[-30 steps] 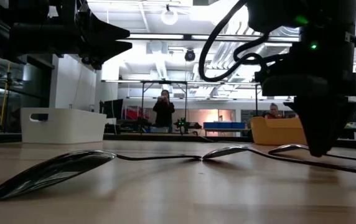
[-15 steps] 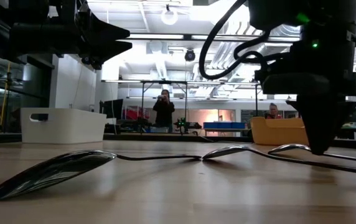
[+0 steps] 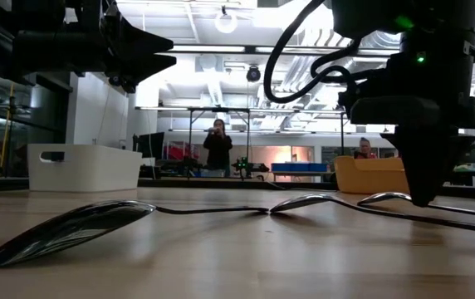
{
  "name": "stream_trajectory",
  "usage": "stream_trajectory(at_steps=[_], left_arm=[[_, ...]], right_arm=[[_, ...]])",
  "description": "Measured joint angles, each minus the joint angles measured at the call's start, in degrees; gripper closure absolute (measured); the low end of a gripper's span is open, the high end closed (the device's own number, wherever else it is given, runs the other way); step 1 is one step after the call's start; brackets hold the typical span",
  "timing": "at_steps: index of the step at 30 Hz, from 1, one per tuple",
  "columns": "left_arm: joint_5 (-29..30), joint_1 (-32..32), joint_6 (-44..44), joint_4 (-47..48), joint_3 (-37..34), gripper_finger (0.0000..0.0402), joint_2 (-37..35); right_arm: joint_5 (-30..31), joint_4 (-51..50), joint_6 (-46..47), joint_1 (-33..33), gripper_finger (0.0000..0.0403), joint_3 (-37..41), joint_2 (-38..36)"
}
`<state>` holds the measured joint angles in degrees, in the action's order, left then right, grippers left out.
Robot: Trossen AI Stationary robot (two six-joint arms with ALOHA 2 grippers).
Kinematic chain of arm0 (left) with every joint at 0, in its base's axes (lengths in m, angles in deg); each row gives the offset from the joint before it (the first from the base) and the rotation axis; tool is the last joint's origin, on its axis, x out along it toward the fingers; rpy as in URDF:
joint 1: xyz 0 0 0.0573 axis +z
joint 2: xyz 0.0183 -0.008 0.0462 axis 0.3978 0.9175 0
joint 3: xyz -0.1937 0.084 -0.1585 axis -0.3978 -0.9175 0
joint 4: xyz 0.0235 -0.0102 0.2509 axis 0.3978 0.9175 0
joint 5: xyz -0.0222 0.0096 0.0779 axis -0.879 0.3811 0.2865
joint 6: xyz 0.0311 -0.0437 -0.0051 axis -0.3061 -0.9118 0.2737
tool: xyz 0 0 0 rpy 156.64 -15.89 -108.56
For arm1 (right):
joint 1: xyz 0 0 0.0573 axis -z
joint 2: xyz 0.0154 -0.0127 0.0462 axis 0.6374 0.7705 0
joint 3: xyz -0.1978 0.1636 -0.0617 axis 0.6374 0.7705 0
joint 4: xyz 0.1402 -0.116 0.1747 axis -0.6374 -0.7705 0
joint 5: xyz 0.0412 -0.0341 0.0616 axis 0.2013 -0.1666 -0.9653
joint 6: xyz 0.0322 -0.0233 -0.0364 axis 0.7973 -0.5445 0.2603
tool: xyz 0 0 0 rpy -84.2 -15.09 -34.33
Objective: Sort silverware by color (type)
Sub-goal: Put the black spoon into the transparent bin
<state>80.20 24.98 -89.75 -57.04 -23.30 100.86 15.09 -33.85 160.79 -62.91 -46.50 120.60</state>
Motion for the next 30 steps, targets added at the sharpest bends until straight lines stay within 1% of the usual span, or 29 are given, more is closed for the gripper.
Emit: stream_trajectory(at_steps=[7, 11, 13, 18, 22, 24, 26, 30], left_arm=[[-0.01, 0.00, 0.00, 0.00, 0.00, 0.0202, 0.00], [0.00, 0.00, 0.83, -0.33, 0.00, 0.0202, 0.00], [0.00, 0.00, 1.38, -0.31, 0.14, 0.0202, 0.00], [0.03, 0.00, 1.31, -0.38, 0.15, 0.0202, -0.02], [0.00, -0.02, 0.94, -0.35, 0.15, 0.0202, -0.02], [0.00, 0.00, 0.95, -0.37, 0.15, 0.0202, -0.02], [0.00, 0.00, 1.38, -0.33, 0.15, 0.0202, -0.02], [0.00, 0.00, 1.49, -0.31, 0.15, 0.0202, -0.02]], right_arm=[[0.04, -0.07, -1.93, 0.00, 0.0402, 0.02, -0.08], [0.73, 0.00, -3.47, 0.02, 0.0403, 0.13, -1.93], [2.83, 0.02, -4.26, 0.05, 0.0403, 0.32, -3.34], [10.63, 0.69, -6.51, 0.17, 0.0403, 0.35, -7.73], [16.83, 5.21, -10.92, 0.90, 0.0403, 0.35, -9.51], [18.86, 8.18, -14.40, 2.05, 0.0403, 0.24, -9.92], [18.84, 10.14, -18.02, 3.74, 0.0403, 0.24, -10.12], [16.05, 10.91, -22.02, 6.81, 0.0403, 0.24, -10.71]])
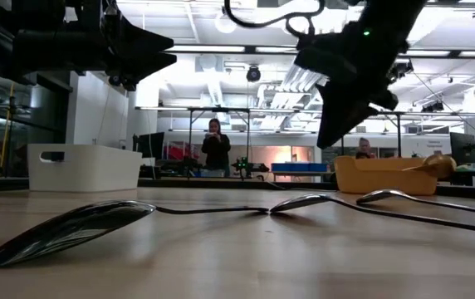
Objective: Sort silverware by color (type)
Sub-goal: Put the black spoon into the transparent bin
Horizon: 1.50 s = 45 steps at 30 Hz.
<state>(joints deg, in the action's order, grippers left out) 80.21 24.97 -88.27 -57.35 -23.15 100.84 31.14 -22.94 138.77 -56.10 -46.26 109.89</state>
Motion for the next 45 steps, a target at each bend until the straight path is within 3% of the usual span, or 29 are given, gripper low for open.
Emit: stream_trajectory(at_steps=[6, 12, 15, 23, 27, 38, 42, 45], left_arm=[[-0.07, 0.01, 0.00, 0.39, 0.00, 0.0202, 0.00], [-0.09, 0.00, -0.29, 0.45, 0.00, 0.0202, 0.00], [-0.11, 0.01, -1.49, 0.43, 0.00, 0.0202, 0.00], [-0.13, 0.01, -1.57, 0.42, 0.00, 0.0202, 0.00], [-0.13, 0.01, -1.51, 0.42, 0.00, 0.0202, 0.00], [-0.09, 0.01, -1.51, 0.42, 0.00, 0.0202, 0.00], [-0.09, -0.01, -1.53, 0.36, 0.00, 0.0202, -0.02], [-0.07, -0.01, -1.53, 0.31, 0.00, 0.0202, -0.02]], right_arm=[[-11.66, -2.95, 0.10, -1.20, 0.0403, -0.07, -2.25], [-12.98, -11.68, 10.62, -5.41, 0.0392, 0.38, -2.60], [-12.87, -11.67, 15.20, -6.78, 0.0360, 3.01, -2.62], [-12.80, 1.07, 22.63, -7.24, 0.0231, 11.00, -2.62], [-12.70, 0.35, 26.20, -6.66, 0.0201, 12.59, -2.62], [-10.21, 1.29, 27.13, -6.63, 0.0203, 13.14, -1.23], [-10.81, 1.67, 27.84, -6.79, 0.0238, 12.94, 0.96], [-10.93, 1.86, 27.63, -6.81, 0.0286, 12.83, 1.98]])
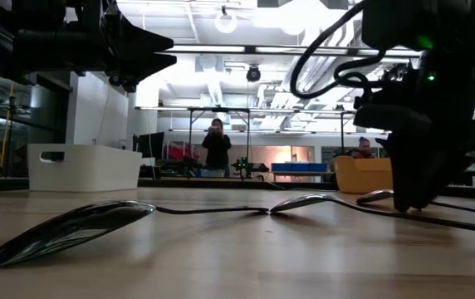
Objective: Sort silverware by color (type)
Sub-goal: Put the black spoon into the transparent bin
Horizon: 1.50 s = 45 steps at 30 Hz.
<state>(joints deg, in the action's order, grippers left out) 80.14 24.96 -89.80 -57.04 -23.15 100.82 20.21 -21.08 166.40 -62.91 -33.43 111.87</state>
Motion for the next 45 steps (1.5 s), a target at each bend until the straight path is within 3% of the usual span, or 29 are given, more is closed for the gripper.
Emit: stream_trajectory(at_steps=[5, 9, 13, 20, 23, 25, 28, 32, 35, 39, 45], left_arm=[[0.00, 0.00, 0.00, 0.02, 0.00, 0.0202, 0.00], [-0.07, 0.02, -0.21, -0.35, 0.00, 0.0202, -0.67], [-0.53, 0.02, -2.84, 0.08, 0.11, 0.0202, -3.70], [-10.29, 0.00, -5.14, 0.09, 0.11, 0.0202, -11.25], [-12.50, 0.00, -5.11, 0.28, 0.11, 0.0202, -12.85], [-12.61, 0.00, -4.93, 0.39, 0.11, 0.0202, -13.13], [-12.32, 0.00, -2.90, 1.74, 0.11, 0.0202, -13.04], [-10.44, 0.00, 0.35, 2.28, 0.11, 0.0202, -12.00], [-8.78, 0.00, 1.04, 2.17, 0.11, 0.0202, -10.57], [-6.81, 0.02, 1.82, 1.89, 0.35, 0.0202, -7.47], [-6.08, 0.02, 0.08, 1.99, 3.47, 0.0202, 1.86]], right_arm=[[0.87, 0.37, -4.13, -0.02, 0.0386, -0.69, -0.39], [3.36, -2.69, -9.22, 0.94, 0.0384, -1.96, -2.15], [10.13, -3.89, -13.74, 2.26, 0.0393, -2.61, -6.32], [25.70, -2.94, -21.26, 2.45, 0.0395, -2.28, -13.43], [30.59, 4.29, -25.60, 2.10, 0.0395, 0.31, -16.70], [31.78, 14.70, -31.20, 2.16, 0.0395, 4.00, -18.34], [29.66, 38.68, -42.57, 3.56, 0.0396, 11.48, -19.46], [20.06, 70.95, -58.31, 7.75, 0.0396, 20.62, -17.34], [15.61, 86.51, -66.26, 11.20, 0.0396, 22.84, -14.50], [9.39, 93.03, -72.22, 15.24, 0.0396, 20.69, -10.40], [-0.32, 93.86, -74.63, 18.41, 0.0396, 14.16, -4.10]])
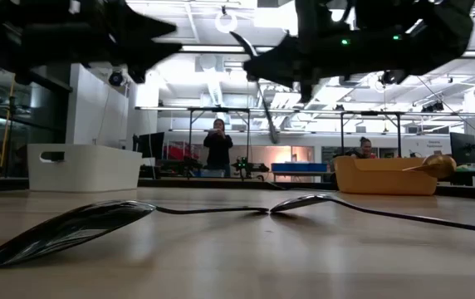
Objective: Sort silverware by color (type)
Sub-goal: Put the black spoon into the transparent bin
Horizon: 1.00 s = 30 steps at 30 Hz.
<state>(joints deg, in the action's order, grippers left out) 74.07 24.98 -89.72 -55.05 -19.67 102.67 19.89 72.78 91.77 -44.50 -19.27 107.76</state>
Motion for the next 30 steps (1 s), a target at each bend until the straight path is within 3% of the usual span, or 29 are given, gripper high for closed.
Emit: stream_trajectory(at_steps=[6, 18, 27, 30], left_arm=[[0.28, 0.00, -1.49, 0.03, 3.73, 0.0202, 9.63], [-2.93, -2.43, -6.20, -2.33, 13.82, 0.0202, 24.48], [-3.11, -4.24, -6.15, -2.26, 19.04, 0.0204, 29.60], [-1.82, -4.24, -6.13, -2.12, 19.06, 0.0229, 29.64]], right_arm=[[-5.33, 0.13, -1.23, 0.41, 0.0396, -4.74, 2.96], [-6.79, 0.62, -2.58, -0.40, 0.0396, -7.34, 2.98], [-6.69, 0.68, -2.87, -0.40, 0.0396, -7.34, 2.98], [-6.68, 0.56, -2.99, -0.40, 0.0396, -7.34, 2.98]])
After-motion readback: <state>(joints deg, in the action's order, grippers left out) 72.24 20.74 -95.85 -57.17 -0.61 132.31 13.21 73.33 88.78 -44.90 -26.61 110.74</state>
